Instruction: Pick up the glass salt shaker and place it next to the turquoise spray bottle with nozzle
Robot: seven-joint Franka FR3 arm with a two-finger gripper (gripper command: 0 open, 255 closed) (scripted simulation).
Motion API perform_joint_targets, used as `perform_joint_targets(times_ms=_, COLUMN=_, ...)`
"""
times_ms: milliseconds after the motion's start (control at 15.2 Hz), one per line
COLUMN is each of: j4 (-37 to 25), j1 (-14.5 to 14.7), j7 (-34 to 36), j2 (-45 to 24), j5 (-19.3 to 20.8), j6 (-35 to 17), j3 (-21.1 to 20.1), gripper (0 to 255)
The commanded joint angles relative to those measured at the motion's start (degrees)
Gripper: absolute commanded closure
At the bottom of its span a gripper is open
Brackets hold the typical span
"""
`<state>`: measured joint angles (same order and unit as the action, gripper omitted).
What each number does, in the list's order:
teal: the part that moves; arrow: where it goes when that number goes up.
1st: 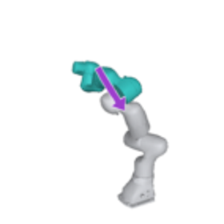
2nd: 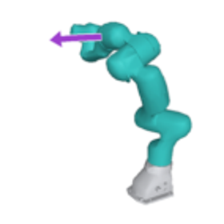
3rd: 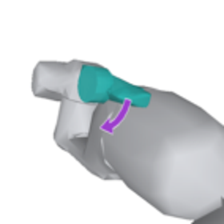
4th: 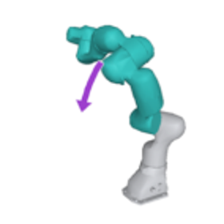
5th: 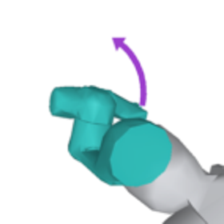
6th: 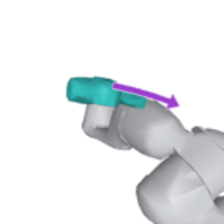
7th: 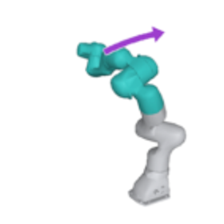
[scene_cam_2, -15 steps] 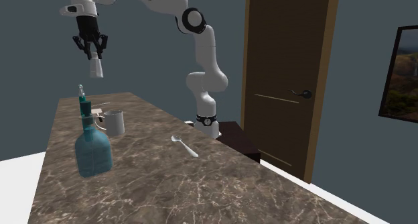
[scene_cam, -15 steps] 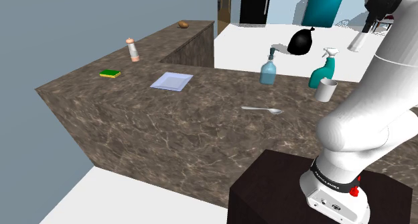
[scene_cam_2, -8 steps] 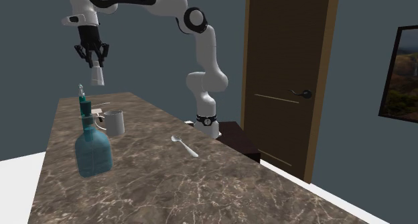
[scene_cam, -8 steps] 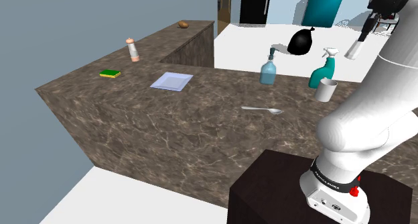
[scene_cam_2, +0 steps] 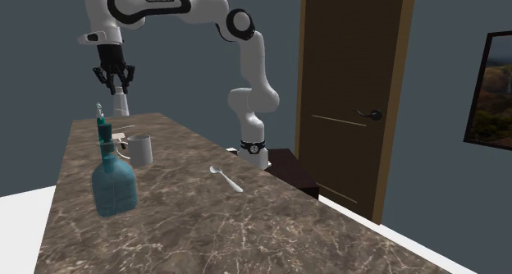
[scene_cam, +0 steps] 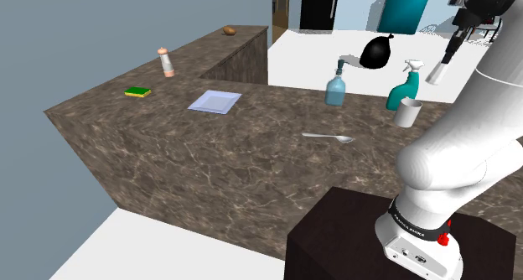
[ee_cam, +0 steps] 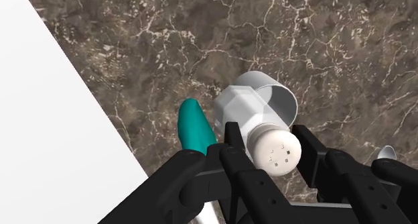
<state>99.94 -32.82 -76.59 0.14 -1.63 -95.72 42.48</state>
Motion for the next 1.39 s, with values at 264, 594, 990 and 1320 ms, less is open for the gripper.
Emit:
perform_joint_targets(times_ms=264, j4=4.71, j1=0.0, j7=-0.12, j2=0.07, j5=0.02, j6=-4.68, j3=0.0, gripper=255)
perform_joint_targets(times_ms=594, j4=8.14, j1=-0.06, j7=-0.46, j2=-0.41, j5=-0.32, j6=-8.46, j3=0.06, gripper=255)
perform_joint_targets(times_ms=990, j4=11.81, j1=-0.2, j7=-1.16, j2=-1.52, j5=-1.14, j6=-12.92, j3=0.17, gripper=255)
perform_joint_targets(times_ms=1320, j4=14.5, j1=-0.37, j7=-2.01, j2=-2.88, j5=-2.19, j6=-16.58, j3=0.24, gripper=255)
